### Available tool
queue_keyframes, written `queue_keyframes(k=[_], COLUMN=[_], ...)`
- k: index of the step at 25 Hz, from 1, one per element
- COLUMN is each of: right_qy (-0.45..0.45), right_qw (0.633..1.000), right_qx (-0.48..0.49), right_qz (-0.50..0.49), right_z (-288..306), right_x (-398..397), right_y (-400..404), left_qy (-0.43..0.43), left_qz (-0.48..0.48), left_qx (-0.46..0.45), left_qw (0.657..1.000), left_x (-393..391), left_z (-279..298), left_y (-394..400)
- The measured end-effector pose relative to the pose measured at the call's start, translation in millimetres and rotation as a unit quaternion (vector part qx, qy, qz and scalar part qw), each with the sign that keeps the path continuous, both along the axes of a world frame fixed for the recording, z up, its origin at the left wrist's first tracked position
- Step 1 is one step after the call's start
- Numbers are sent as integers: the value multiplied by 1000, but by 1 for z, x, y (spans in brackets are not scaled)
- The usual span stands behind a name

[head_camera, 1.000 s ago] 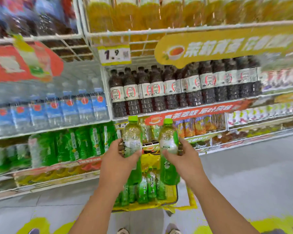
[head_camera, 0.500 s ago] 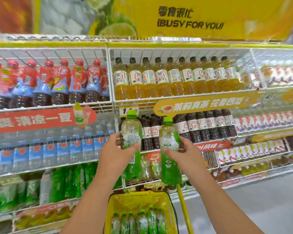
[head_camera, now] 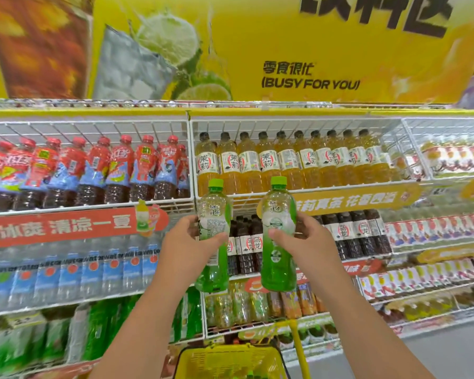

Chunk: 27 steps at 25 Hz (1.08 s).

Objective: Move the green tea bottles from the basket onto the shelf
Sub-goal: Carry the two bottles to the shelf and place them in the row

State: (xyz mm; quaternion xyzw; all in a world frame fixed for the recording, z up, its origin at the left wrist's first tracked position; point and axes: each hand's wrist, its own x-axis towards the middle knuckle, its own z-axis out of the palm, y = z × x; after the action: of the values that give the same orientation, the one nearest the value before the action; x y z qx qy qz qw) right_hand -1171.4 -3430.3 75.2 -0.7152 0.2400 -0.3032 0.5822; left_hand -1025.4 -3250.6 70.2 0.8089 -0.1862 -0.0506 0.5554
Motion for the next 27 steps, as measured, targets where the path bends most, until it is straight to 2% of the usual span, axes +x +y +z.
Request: queue_keyframes(k=[8, 13, 21, 27], right_qy=[13, 5, -3, -13], right_qw=[993, 979, 946, 921], right_qx=[-25, -20, -31, -20], right_qz=[113, 205, 324, 388], right_z=[0, -2, 0, 1], right_x=[-40, -45, -14, 24], right_y=[-17, 6, 126, 274], left_qy=[15, 15, 1, -4], left_qz=[99, 176, 305, 370], left_qx=[-1, 11, -1, -2], left_qw=[995, 984, 952, 929], left_x=[-80, -120, -149, -145], left_z=[2, 6, 13, 11], left_y=[8, 46, 173, 318])
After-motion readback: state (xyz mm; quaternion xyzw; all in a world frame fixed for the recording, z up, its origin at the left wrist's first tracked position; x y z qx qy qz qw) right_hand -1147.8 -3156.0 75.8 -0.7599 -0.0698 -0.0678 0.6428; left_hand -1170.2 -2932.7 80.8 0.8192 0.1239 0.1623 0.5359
